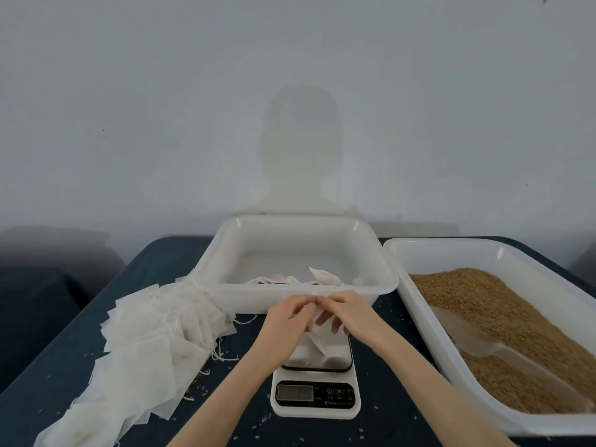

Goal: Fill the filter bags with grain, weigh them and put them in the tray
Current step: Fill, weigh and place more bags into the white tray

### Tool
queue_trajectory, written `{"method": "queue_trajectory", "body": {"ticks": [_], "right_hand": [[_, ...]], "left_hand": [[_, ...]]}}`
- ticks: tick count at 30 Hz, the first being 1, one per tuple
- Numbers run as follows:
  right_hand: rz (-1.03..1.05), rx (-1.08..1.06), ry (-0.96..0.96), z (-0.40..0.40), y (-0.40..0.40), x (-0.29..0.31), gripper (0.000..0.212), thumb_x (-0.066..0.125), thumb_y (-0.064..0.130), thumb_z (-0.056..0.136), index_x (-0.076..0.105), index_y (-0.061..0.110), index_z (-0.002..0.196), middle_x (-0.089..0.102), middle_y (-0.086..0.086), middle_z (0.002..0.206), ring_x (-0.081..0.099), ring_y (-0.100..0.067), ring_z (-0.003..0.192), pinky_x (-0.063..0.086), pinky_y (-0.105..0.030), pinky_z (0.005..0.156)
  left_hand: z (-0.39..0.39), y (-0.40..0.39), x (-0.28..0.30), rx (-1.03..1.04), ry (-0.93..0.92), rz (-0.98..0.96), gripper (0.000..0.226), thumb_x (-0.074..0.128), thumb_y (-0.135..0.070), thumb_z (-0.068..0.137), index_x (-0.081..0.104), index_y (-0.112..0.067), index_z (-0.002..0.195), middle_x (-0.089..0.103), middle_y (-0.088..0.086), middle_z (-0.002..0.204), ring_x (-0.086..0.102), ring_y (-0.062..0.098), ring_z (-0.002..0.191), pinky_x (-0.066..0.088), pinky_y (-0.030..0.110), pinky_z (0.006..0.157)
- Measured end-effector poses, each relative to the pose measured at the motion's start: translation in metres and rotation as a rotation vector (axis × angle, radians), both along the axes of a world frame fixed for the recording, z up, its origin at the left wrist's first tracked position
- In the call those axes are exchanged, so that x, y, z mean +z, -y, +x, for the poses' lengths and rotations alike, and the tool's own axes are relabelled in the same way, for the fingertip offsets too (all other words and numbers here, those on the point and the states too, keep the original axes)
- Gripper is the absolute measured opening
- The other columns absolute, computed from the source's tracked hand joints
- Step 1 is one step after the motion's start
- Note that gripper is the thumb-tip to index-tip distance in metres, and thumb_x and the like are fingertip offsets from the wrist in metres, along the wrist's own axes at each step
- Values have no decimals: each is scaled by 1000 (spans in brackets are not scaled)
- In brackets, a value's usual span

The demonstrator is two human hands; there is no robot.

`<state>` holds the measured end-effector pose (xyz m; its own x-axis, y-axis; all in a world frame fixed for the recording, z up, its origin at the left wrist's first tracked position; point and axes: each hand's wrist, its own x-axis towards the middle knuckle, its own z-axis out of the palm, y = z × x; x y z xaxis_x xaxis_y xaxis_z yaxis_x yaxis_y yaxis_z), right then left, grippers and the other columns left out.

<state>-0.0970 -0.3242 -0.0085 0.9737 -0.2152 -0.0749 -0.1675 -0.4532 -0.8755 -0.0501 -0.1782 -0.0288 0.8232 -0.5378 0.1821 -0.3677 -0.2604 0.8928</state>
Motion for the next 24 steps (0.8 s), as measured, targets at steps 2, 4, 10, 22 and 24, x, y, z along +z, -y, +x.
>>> {"method": "queue_trajectory", "body": {"ticks": [2, 4, 10, 22, 24], "right_hand": [[-47, 68, -34, -4, 5, 2, 28, 55, 37, 96, 72, 15, 93, 71, 11, 75, 54, -1, 55, 37, -10, 47], [-94, 116, -36, -6, 8, 4, 22, 59, 28, 94, 72, 11, 96, 70, 10, 78, 54, 3, 56, 38, -10, 49], [-119, 106, -104, -7, 10, 19, 23, 57, 22, 94, 67, 21, 73, 63, 8, 65, 53, -1, 53, 37, -10, 48], [-362, 163, 31, -22, 15, 52, 27, 43, 5, 85, 53, 30, 80, 61, 9, 58, 61, -13, 45, 39, -16, 46], [-255, 162, 66, -22, 14, 56, 28, 43, 3, 87, 54, 28, 85, 60, 7, 56, 61, -15, 47, 40, -15, 45]], "left_hand": [[3, -3, 5, -35, 109, 72, 33, 44, -5, 96, 67, -29, 97, 69, -6, 94, 64, 12, 84, 54, 26, 79], [5, -4, 11, -64, 256, 152, 36, 46, -2, 93, 67, -32, 91, 66, -12, 91, 62, 6, 81, 50, 19, 76], [11, -4, 17, -101, 868, 488, 34, 58, 2, 82, 64, -23, 104, 57, -6, 109, 54, 12, 98, 45, 25, 66], [9, -8, 21, -326, 63, 8, 79, 70, -7, 78, 23, -41, 131, 40, -15, 135, 43, 1, 125, 42, 19, 100], [4, -8, 9, -417, -112, -65, 99, 73, -8, 73, 7, -36, 141, 34, -10, 143, 37, 4, 133, 38, 28, 109]]}}
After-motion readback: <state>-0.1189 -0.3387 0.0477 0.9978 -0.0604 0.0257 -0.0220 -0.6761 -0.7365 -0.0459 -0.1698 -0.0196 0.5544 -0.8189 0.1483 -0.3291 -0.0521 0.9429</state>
